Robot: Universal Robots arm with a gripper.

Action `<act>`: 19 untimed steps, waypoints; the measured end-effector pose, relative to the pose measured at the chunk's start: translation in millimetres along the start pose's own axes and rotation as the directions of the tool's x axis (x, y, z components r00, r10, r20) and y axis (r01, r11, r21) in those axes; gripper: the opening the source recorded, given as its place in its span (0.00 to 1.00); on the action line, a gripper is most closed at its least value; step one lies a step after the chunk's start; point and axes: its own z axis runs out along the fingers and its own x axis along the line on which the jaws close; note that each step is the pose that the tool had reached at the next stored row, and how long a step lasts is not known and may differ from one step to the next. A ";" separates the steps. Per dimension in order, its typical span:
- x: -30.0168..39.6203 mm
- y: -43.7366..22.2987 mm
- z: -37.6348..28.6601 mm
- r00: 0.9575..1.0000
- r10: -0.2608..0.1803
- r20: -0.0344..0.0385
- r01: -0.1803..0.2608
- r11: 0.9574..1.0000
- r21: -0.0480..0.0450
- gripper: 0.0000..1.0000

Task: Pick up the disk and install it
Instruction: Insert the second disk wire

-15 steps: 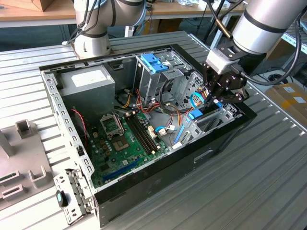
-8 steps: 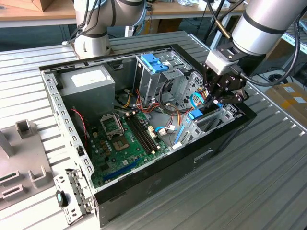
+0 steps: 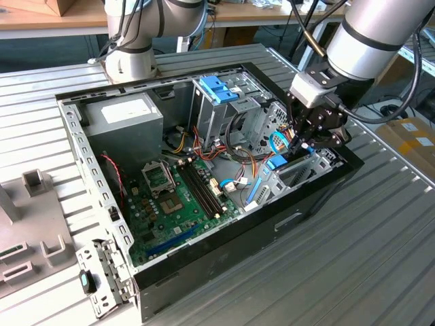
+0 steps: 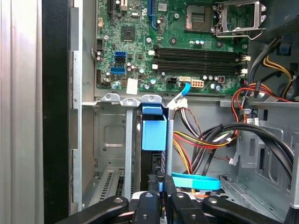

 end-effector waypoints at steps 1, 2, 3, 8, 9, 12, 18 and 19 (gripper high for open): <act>0.0 0.1 0.7 1.000 0.000 0.000 0.000 1.000 0.000 0.16; 0.0 0.1 1.3 1.000 0.000 0.000 0.000 1.000 0.000 0.16; 0.1 0.1 1.7 1.000 0.000 0.000 0.000 1.000 0.000 0.16; 0.1 0.1 3.2 1.000 0.000 0.002 0.000 1.000 0.000 0.17; 0.1 0.1 2.6 1.000 0.000 0.001 0.000 1.000 0.000 0.23; 0.1 0.1 2.2 1.000 0.000 0.001 0.000 1.000 0.000 0.30; -0.7 -0.8 -14.2 1.000 0.000 0.001 0.000 1.000 0.000 0.30; -0.8 -1.0 -16.3 1.000 0.000 0.001 0.000 1.000 0.000 0.30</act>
